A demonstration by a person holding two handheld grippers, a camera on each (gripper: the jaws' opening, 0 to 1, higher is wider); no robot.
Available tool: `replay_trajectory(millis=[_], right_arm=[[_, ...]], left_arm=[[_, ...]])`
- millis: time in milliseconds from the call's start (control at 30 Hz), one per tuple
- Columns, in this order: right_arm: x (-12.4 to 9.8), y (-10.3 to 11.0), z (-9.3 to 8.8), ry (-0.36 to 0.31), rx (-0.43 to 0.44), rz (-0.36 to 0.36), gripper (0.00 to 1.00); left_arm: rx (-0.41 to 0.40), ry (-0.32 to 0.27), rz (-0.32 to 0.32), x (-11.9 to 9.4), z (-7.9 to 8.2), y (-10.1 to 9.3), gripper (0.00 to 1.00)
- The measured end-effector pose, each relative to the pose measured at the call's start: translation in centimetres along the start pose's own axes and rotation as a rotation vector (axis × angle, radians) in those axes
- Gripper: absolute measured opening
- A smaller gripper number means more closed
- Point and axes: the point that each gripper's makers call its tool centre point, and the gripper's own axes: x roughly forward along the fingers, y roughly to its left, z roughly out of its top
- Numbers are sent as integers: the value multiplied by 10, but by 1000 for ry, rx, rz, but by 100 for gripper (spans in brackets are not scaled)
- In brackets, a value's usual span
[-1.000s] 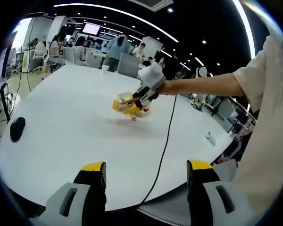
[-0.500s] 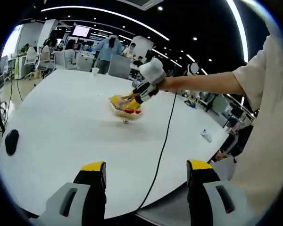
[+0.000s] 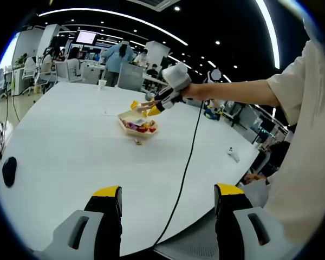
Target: Place the target food into the container with the food tongs after gripping and lifting it, then release it inside without dropping or visibly crushing the food.
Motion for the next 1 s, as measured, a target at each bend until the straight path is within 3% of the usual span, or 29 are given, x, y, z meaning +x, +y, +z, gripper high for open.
replay_trajectory(millis=[733,1000], right_arm=[[-20,-36,-29,23,45,-72,22],[-25,-54,-38,13,102,-103,22]], left_arm=[[8,11,-6,0,-1,1,69],[4,15,-9,1,-3,1,69]])
